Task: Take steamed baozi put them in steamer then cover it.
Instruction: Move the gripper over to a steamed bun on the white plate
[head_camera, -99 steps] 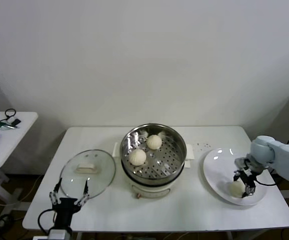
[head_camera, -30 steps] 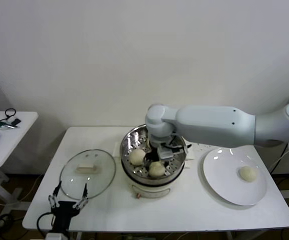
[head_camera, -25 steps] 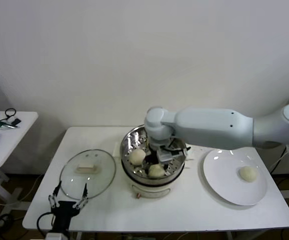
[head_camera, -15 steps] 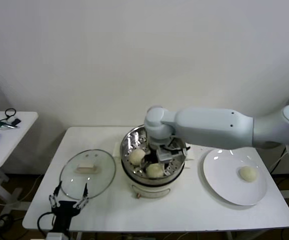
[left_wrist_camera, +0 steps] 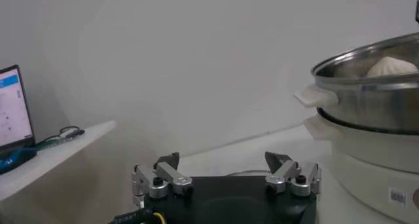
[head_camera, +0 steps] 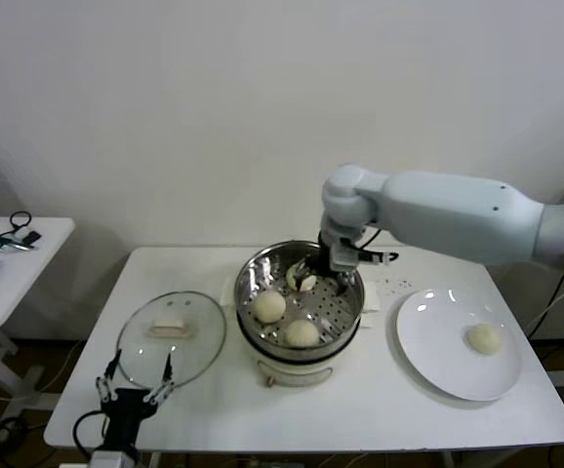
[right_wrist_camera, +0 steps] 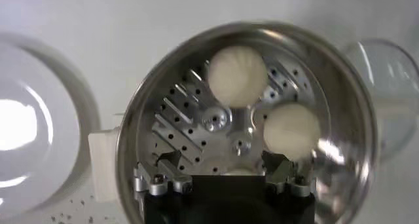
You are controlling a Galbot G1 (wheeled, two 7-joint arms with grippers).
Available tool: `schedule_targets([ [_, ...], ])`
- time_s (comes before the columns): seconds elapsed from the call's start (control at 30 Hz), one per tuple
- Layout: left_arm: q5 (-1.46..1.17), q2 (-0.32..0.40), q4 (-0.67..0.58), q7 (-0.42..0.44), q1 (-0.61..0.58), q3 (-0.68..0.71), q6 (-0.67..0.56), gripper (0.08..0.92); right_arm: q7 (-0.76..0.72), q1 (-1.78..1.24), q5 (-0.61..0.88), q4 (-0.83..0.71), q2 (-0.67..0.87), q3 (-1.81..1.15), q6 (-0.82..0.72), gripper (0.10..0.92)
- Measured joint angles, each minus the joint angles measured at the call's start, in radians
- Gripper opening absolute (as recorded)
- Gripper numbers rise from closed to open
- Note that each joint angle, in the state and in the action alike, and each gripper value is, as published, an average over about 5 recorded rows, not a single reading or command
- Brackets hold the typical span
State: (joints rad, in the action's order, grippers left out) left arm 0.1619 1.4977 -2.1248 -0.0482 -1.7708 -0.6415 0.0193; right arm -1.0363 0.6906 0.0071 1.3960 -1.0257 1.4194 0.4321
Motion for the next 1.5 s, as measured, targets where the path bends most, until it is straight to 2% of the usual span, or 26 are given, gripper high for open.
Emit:
schedule_targets([
  [0.3, 0.0, -0.002, -0.007, 0.0, -0.001, 0.003, 0.0, 0.823, 0.048, 0.049, 0.258, -0.031, 0.16, 0.064, -0.324, 0.823],
  [0.53, 0.003, -0.001, -0.012, 0.0, -0.008, 0.004, -0.002, 0.823, 0.015, 0.006, 0.31, -0.066, 0.313, 0.068, -0.463, 0.823],
  [0.93, 0.009, 0.005, -0.017, 0.0, -0.013, 0.0, -0.001, 0.823, -0.051, -0.278, 0.171, -0.195, 0.474, -0.149, -0.477, 0.823],
  [1.5, 0.036, 0.021, -0.016, -0.003, -0.015, 0.0, 0.006, 0.823, -0.1, -0.601, -0.089, -0.444, 0.435, -0.455, -0.378, 0.823],
])
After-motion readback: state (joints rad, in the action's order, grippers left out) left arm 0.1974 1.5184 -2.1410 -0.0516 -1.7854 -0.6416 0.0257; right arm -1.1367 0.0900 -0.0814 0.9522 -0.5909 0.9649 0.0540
